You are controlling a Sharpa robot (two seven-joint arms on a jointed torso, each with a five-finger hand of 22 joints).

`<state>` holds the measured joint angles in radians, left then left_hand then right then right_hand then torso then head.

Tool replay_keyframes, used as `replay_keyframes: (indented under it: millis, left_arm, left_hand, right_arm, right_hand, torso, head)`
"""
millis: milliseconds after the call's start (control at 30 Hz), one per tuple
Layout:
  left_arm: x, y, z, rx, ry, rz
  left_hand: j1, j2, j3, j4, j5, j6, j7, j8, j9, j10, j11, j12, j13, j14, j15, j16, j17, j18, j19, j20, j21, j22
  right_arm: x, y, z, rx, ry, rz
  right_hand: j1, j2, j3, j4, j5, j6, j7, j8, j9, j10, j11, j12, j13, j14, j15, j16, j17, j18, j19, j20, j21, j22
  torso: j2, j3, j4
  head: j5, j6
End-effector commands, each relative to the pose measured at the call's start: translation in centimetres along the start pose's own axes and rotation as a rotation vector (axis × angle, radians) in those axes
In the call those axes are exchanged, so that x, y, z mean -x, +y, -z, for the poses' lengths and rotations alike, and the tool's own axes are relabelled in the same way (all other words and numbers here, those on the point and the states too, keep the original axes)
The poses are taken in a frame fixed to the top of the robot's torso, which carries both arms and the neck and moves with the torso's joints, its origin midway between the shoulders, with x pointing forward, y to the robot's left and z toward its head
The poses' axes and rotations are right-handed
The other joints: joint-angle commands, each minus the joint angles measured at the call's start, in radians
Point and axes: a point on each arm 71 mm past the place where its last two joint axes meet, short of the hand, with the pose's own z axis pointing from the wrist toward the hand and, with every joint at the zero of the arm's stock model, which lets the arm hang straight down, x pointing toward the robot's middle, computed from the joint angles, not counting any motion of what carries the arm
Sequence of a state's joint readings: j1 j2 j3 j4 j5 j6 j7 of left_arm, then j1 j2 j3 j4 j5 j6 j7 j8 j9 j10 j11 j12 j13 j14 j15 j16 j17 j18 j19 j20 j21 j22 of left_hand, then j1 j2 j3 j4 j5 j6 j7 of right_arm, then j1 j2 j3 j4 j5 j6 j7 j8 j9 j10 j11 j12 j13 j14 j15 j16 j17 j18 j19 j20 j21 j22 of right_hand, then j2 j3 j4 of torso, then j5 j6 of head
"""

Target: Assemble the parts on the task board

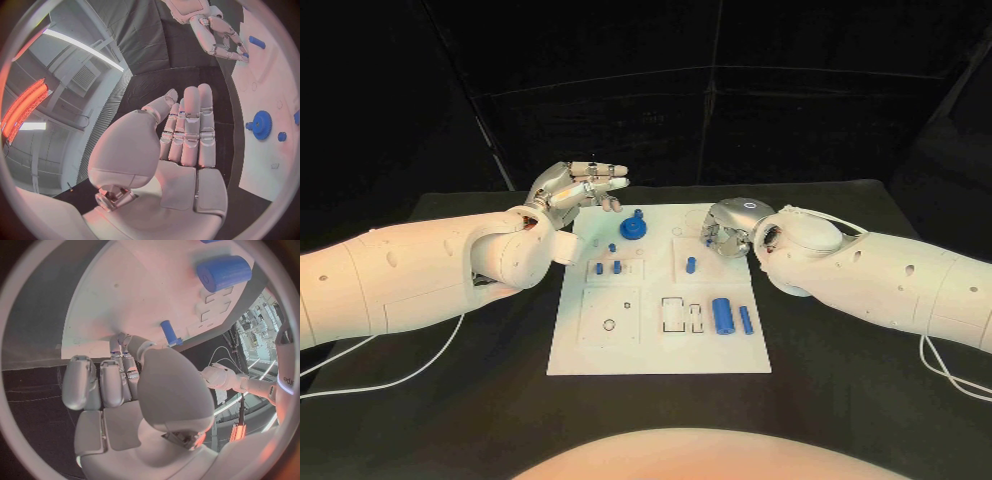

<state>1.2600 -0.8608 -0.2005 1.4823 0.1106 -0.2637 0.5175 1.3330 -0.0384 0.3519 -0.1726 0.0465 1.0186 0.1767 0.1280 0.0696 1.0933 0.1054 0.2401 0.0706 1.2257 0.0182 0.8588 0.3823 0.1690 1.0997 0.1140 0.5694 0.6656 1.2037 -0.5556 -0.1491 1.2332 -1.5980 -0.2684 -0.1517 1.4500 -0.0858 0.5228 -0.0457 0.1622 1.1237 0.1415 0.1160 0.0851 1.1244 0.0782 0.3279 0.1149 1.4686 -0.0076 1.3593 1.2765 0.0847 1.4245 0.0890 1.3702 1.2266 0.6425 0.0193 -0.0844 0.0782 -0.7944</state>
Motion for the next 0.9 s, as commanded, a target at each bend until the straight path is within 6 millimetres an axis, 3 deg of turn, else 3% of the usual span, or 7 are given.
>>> replay_keyframes:
  millis: [33,567,733,900]
  left_arm:
    - [0.0,-0.3,-0.1,-0.028,0.001,0.004]
    - [0.5,-0.3,0.0,-0.03,-0.008,0.001]
    - [0.6,-0.3,0.0,-0.031,-0.011,0.0]
    - [0.6,-0.3,0.0,-0.032,-0.009,0.001]
  left_hand:
    - [0.005,0.004,-0.006,0.0,0.001,0.003,0.003,0.006,-0.001,-0.008,0.002,0.003,-0.001,-0.005,-0.002,-0.004,-0.002,0.013,-0.005,0.0,-0.003,-0.001]
    - [0.005,0.004,-0.006,0.0,0.001,0.003,0.003,0.006,-0.001,-0.009,0.002,0.003,-0.002,-0.005,-0.002,-0.004,-0.002,0.013,-0.005,0.0,-0.003,-0.002]
    - [0.005,0.004,-0.007,0.0,0.001,0.003,0.003,0.006,-0.001,-0.01,0.002,0.003,-0.002,-0.005,-0.001,-0.005,-0.003,0.013,-0.005,0.001,-0.004,-0.002]
    - [0.004,0.005,-0.008,0.001,0.001,0.003,0.004,0.006,-0.001,-0.011,0.003,0.003,-0.002,-0.005,-0.001,-0.006,-0.003,0.013,-0.005,0.001,-0.005,-0.003]
  right_arm:
    - [0.8,0.0,0.2,0.004,-0.081,0.003]
    - [1.5,-0.1,2.5,0.024,-0.161,-0.031]
    - [2.1,0.9,3.5,0.055,-0.19,-0.056]
    - [3.5,2.8,3.9,0.102,-0.229,-0.088]
  right_hand:
    - [-0.019,-0.001,0.007,0.001,-0.006,0.01,0.0,-0.001,0.001,0.015,-0.01,-0.003,0.001,0.046,-0.007,-0.005,-0.002,-0.014,0.006,0.003,0.004,0.002]
    - [-0.048,-0.009,0.003,-0.002,-0.038,0.017,-0.003,-0.003,0.003,0.022,-0.014,-0.009,0.003,0.047,-0.009,-0.002,-0.001,-0.014,0.007,0.001,0.007,0.006]
    - [-0.048,-0.009,0.004,-0.005,-0.04,0.018,-0.004,-0.003,0.003,0.023,-0.015,-0.009,0.003,0.048,-0.01,0.0,0.001,-0.015,0.008,0.001,0.009,0.009]
    - [-0.046,-0.009,0.005,-0.008,-0.04,0.018,-0.004,-0.003,0.003,0.024,-0.016,-0.01,0.003,0.048,-0.01,0.001,0.002,-0.015,0.009,0.001,0.009,0.009]
  torso:
    - [0.0,0.0001,-0.0008]
    - [-0.001,-0.0014,-0.0008]
    - [-0.001,-0.0016,-0.0007]
    - [0.0,-0.0012,0.0011]
  head:
    - [0.001,-0.001]
    - [0.006,-0.001]
    - [0.01,0.003]
    - [0.026,0.011]
